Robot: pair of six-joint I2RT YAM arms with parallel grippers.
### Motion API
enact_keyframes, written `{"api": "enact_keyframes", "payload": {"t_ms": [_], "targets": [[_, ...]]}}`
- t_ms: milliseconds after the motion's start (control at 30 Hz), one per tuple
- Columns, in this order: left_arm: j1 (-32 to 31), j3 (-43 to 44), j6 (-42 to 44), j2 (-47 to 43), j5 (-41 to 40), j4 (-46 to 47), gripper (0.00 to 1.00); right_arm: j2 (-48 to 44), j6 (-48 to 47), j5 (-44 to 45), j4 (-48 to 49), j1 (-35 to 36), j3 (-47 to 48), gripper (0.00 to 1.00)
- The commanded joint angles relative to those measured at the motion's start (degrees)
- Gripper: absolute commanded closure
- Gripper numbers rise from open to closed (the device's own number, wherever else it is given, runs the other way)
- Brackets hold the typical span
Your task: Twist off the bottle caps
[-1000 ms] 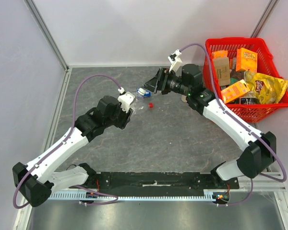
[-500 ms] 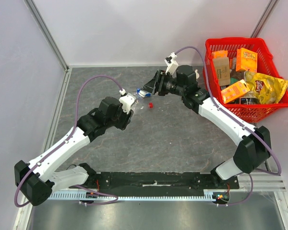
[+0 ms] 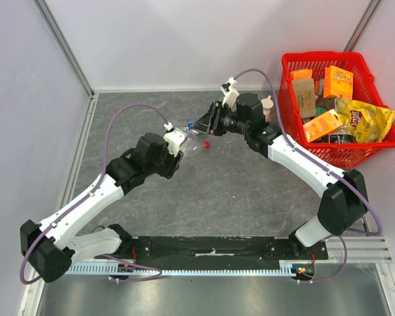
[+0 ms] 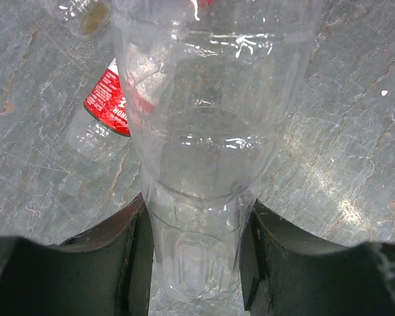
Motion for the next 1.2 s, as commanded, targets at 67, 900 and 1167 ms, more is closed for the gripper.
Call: {"api": "enact_keyframes", "payload": {"t_ms": [67,900,1167], "targets": [[-0.1,0.0,2.0,0.2,1.0,2.3,0.86,-0.7,1.6,-1.5,4.1,0.3,-1.5,0.67],[-0.1,10.6,-0.1,-1.3,22.5,-2.7,0.89,-12.7,-6.9,-7.7,12.3,0.3,-4.7,1.00],[-0.1,13.0,0.4,-2.4,35.0,-2.7,0.91,-16.9,-11.6,-15.5,16.0,0.3,-6.0,1.00]]}}
